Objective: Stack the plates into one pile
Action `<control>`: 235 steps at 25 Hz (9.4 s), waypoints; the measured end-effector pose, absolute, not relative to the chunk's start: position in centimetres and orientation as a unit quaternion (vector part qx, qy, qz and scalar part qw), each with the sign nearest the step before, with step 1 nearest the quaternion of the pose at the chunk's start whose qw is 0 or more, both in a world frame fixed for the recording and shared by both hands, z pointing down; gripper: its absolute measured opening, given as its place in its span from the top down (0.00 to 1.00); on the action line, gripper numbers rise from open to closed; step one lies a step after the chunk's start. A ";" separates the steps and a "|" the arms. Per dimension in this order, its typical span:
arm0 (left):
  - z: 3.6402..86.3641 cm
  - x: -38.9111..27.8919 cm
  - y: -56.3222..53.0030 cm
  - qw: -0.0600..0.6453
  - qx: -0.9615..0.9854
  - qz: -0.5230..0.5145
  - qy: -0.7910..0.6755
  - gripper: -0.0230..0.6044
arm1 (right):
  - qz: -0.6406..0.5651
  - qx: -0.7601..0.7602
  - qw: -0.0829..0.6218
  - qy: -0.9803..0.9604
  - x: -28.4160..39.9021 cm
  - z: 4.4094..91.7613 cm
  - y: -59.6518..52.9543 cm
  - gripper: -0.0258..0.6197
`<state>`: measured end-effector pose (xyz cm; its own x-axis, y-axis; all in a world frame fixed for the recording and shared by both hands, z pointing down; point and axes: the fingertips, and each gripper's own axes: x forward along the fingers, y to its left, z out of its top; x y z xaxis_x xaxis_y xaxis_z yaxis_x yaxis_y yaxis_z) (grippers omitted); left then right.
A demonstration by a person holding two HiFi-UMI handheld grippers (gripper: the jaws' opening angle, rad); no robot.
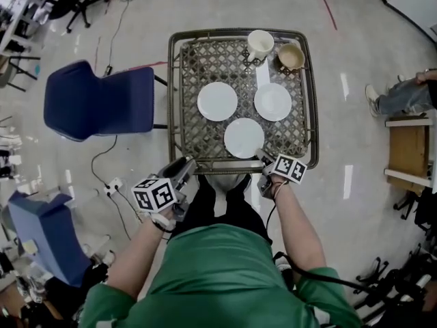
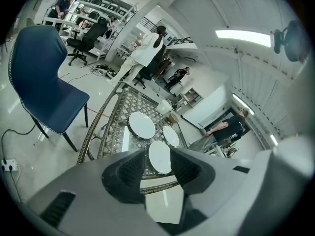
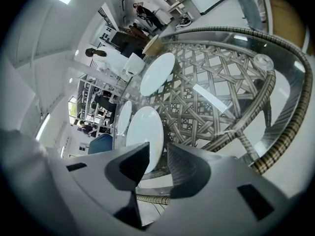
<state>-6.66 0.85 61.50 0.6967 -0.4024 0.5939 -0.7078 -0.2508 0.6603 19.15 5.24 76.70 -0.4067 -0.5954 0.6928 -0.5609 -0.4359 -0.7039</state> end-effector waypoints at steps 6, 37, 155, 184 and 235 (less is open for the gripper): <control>61.8 -6.8 0.4 0.502 0.773 0.150 -0.359 0.69 | -0.654 -0.541 0.016 0.528 18.7 77.2 4.8 0.76; 61.1 -7.8 -0.3 0.504 0.774 0.134 -0.359 0.69 | -0.631 -0.479 0.133 0.595 16.8 70.8 2.6 0.92; 56.0 1.7 -3.4 0.453 0.816 0.127 -0.336 0.86 | -0.581 -0.602 0.181 0.517 32.0 67.4 0.9 0.76; 60.7 -1.7 -8.0 0.492 0.781 0.159 -0.350 0.86 | -0.639 -0.618 0.134 0.438 30.0 76.4 -4.2 0.70; 58.4 -3.0 -0.9 0.470 0.782 0.120 -0.392 0.86 | -0.590 -0.493 0.281 0.574 25.0 65.7 -4.5 0.92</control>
<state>-2.99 -0.90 58.42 0.6638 -0.5004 0.5558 -0.7258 -0.2516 0.6403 24.96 -4.53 65.66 -0.3567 -0.8975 0.2592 -0.2346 -0.1825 -0.9548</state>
